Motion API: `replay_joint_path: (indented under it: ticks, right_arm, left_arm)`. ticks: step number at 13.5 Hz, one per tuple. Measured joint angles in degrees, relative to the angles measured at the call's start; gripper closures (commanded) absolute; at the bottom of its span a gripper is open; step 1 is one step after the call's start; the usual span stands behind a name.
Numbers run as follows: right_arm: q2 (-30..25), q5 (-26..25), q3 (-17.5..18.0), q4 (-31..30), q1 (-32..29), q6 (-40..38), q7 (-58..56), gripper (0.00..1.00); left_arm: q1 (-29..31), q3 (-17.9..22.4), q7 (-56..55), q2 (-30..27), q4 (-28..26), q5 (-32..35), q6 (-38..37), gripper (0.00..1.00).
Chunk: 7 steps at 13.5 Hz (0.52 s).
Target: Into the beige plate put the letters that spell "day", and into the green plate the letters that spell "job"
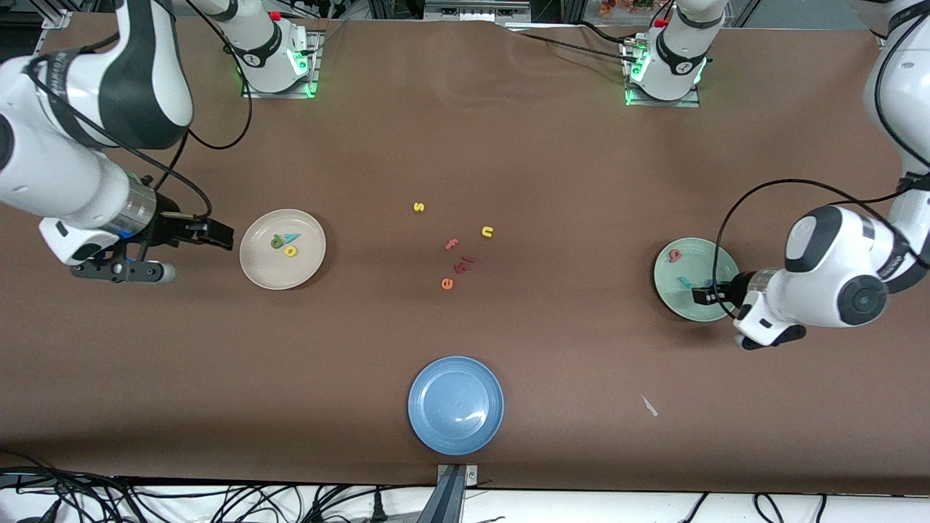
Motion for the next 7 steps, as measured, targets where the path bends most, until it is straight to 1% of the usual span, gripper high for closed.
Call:
replay_joint_path:
  ticks: [2,3,5,7]
  right_arm:
    - [-0.2,-3.7,0.8,3.8,-0.4,-4.0,-3.2,0.00]
    - [-0.7,-5.1,2.6,4.9,-1.7,-4.7,-4.0,0.00]
    - [-2.1,-6.1,9.0,5.6,-7.9,-5.1,-4.2,0.00]
    - [-3.4,-6.1,16.3,5.2,-16.1,-5.5,-4.4,0.00]
  left_arm:
    - [-0.4,-1.1,0.0,-5.6,0.9,0.0,-1.0,0.00]
    - [-0.7,-1.3,0.0,-8.6,1.0,0.0,-1.5,0.00]
    - [-2.3,-1.5,0.0,-12.7,2.9,0.0,-5.3,0.00]
    - [-5.3,-1.5,0.0,-13.6,8.2,0.0,-10.9,0.00]
